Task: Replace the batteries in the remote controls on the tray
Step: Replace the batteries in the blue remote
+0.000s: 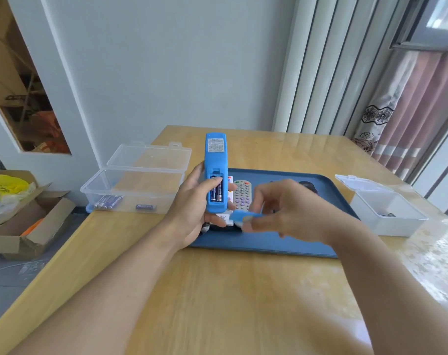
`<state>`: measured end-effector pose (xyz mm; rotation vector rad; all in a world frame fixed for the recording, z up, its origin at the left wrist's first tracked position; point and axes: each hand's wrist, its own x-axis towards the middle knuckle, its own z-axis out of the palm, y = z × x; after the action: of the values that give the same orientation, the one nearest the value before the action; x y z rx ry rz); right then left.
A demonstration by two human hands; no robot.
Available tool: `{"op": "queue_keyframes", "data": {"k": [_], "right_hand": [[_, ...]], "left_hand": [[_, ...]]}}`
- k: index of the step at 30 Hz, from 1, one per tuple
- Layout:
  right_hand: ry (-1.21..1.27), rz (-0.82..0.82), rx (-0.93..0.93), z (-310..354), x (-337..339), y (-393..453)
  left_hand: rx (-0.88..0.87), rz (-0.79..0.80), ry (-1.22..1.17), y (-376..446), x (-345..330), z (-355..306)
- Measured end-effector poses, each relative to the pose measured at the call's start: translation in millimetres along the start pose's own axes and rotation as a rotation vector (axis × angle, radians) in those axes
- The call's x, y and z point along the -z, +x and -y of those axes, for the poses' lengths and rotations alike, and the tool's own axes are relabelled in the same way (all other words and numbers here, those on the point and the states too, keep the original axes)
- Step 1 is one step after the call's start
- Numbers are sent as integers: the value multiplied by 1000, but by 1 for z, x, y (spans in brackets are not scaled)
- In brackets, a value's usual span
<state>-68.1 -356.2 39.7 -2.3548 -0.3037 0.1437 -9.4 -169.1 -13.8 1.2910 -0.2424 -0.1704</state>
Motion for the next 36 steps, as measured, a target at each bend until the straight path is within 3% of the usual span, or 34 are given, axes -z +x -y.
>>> {"op": "queue_keyframes", "data": {"k": [3,8,16,22,25,30,36], "right_hand": [[271,-192,28,-4,-2,7],[367,-342,14,-16,-11,17],[366,-305,172,-19,-16,24],[384,-386,254,-25,-14,26],[314,-318,291,-25,-15,26],[237,-328,266,-26,-20,28],[333,-361,249,-25,-17,27]], "left_hand": [[21,30,8,1,-1,1],[56,27,-7,-1,-5,1],[66,32,11,-3,-8,2],[68,12,24,-2,-7,4],[72,13,33,-2,-8,4],[77,-4,57,-4,-9,5],[73,20,69,-5,-12,4]]}}
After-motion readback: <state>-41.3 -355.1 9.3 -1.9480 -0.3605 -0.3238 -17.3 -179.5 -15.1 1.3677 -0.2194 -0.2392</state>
